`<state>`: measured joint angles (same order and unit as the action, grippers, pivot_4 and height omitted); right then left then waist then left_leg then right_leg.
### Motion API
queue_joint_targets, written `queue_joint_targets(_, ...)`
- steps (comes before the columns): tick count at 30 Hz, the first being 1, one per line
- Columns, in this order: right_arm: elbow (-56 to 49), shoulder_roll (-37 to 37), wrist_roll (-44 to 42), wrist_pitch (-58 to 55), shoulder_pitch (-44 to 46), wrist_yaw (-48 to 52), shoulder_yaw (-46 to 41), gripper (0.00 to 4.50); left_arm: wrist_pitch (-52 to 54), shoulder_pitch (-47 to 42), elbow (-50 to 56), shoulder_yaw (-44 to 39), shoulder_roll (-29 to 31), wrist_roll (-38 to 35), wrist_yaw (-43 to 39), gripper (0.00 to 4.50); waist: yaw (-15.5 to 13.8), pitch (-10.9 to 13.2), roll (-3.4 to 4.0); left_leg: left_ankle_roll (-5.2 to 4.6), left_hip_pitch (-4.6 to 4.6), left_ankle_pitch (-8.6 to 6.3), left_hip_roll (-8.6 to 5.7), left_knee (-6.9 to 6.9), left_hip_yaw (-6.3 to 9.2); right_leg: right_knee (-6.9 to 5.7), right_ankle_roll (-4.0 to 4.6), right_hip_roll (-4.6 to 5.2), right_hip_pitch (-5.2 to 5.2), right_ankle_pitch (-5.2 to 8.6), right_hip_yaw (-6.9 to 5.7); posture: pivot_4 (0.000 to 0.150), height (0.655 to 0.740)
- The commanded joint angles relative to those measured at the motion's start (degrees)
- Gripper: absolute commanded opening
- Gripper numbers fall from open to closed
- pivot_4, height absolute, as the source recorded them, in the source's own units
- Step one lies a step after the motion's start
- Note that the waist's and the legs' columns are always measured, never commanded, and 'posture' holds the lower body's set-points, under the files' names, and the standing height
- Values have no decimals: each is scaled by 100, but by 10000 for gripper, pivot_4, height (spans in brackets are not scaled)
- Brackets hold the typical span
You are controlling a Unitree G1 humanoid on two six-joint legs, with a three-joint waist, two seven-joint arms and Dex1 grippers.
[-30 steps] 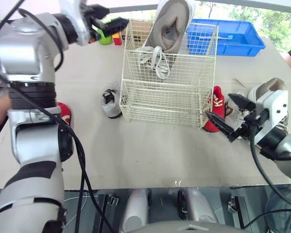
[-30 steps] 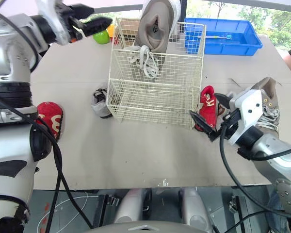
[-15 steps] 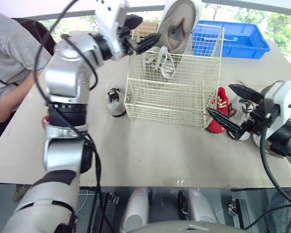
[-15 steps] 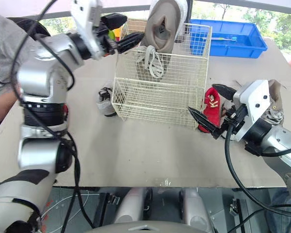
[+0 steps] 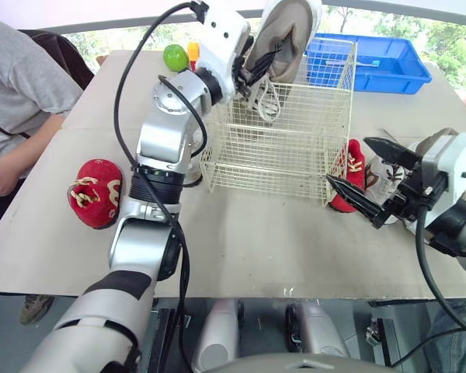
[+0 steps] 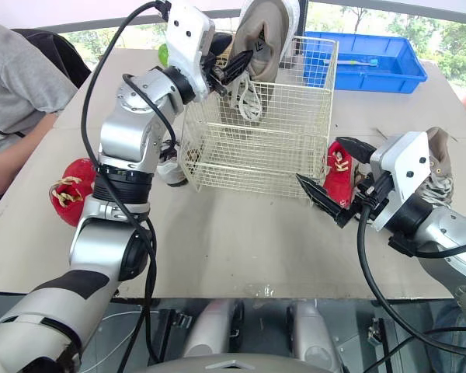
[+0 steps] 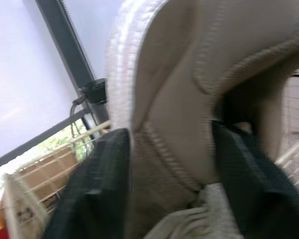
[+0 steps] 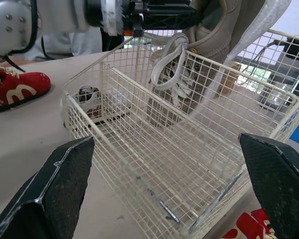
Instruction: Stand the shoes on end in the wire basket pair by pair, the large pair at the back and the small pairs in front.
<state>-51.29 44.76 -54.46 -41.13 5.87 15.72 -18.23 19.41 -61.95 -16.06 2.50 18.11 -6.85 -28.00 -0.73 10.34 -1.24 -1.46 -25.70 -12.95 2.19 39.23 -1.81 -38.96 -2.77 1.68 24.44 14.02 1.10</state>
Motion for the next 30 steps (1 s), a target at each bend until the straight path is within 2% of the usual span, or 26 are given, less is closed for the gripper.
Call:
queue_joint_targets(1, -204, 17, -74, 66, -36, -65, -84, 45000, 183, -1, 155, -403, -157, -176, 422, 9123, 1, 0, 0, 0, 0, 0, 1, 0, 1, -1, 0, -1, 0, 0, -1, 1500, 7400)
queue_joint_targets(3, -214, 11, -59, 77, -72, -64, -58, 45000, 426, 44, 341, -649, -286, -334, 704, 2007, 2, 0, 0, 0, 0, 0, 1, 0, 2, -2, 0, -1, 0, 0, -1, 1500, 7400)
queue_joint_targets(4, -215, 3, -51, 83, -84, -62, -37, 45000, 566, 91, 503, -757, -323, -394, 850, 1014, 2, 0, 0, 0, 0, 0, 1, 0, 1, -2, 0, -1, 0, 0, -1, 1500, 7400)
queue_joint_targets(14, -77, -142, 64, 158, 82, 26, 384, 45000, 1767, 518, 2253, -1339, -590, -853, 1945, 1002, 157, -1, 1, 2, 2, 1, 3, -2, 43, -5, 0, -4, 0, 0, -1, 1500, 7400)
queue_joint_targets(23, 288, -317, 303, 233, 485, 331, 844, 45000, 2092, 414, 2557, -1772, -731, -1313, 2464, 992, 135, 0, 0, 2, -2, 1, 2, -2, 45, 1, 0, -3, 1, 0, -4, 1500, 7400)
queue_joint_targets(30, 474, -520, 534, 340, 613, 501, 1065, 45000, 2787, 1081, 2783, -1512, -793, -1463, 2535, 985, 135, -3, 1, 3, 1, 1, 1, -3, 44, -1, 0, -2, 0, 0, -2, 1500, 7400)
